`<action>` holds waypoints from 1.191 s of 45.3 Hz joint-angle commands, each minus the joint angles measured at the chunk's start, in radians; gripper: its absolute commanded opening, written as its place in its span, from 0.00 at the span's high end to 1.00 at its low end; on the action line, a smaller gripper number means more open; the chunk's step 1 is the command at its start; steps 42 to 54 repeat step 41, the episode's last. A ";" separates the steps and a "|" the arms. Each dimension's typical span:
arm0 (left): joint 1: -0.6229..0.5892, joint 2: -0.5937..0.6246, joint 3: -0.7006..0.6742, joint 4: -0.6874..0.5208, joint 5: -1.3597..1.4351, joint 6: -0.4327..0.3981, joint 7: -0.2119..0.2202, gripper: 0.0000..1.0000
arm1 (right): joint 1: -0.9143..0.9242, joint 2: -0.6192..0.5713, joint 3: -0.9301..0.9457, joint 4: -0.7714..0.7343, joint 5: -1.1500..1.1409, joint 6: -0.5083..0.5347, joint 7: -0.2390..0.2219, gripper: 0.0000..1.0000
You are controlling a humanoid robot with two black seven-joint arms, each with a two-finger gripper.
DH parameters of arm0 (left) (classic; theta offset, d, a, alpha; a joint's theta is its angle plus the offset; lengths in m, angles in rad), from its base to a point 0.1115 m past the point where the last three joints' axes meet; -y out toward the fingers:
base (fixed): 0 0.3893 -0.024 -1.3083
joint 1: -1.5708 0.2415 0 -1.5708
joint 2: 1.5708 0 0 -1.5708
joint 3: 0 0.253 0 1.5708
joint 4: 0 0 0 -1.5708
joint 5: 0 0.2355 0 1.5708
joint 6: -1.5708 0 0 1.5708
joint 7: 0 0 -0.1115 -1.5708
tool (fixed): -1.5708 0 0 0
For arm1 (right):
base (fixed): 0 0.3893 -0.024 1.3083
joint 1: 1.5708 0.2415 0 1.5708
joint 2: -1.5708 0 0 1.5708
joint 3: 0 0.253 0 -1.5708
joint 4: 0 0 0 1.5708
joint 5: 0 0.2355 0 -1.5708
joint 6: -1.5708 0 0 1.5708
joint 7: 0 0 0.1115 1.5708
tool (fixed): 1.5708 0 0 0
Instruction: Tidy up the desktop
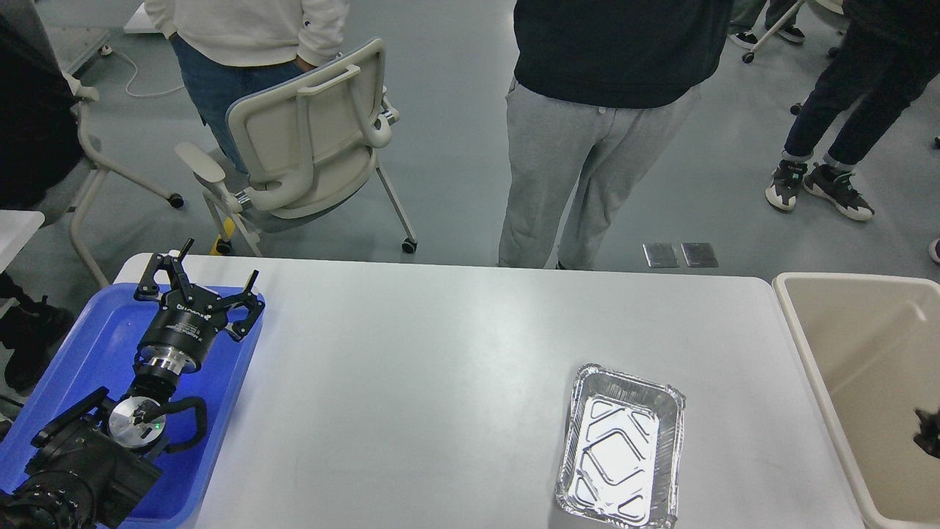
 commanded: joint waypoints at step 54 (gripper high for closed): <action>0.002 -0.001 0.000 0.000 -0.001 0.000 -0.001 0.00 | -0.215 0.492 1.089 0.593 -0.825 0.019 0.293 0.00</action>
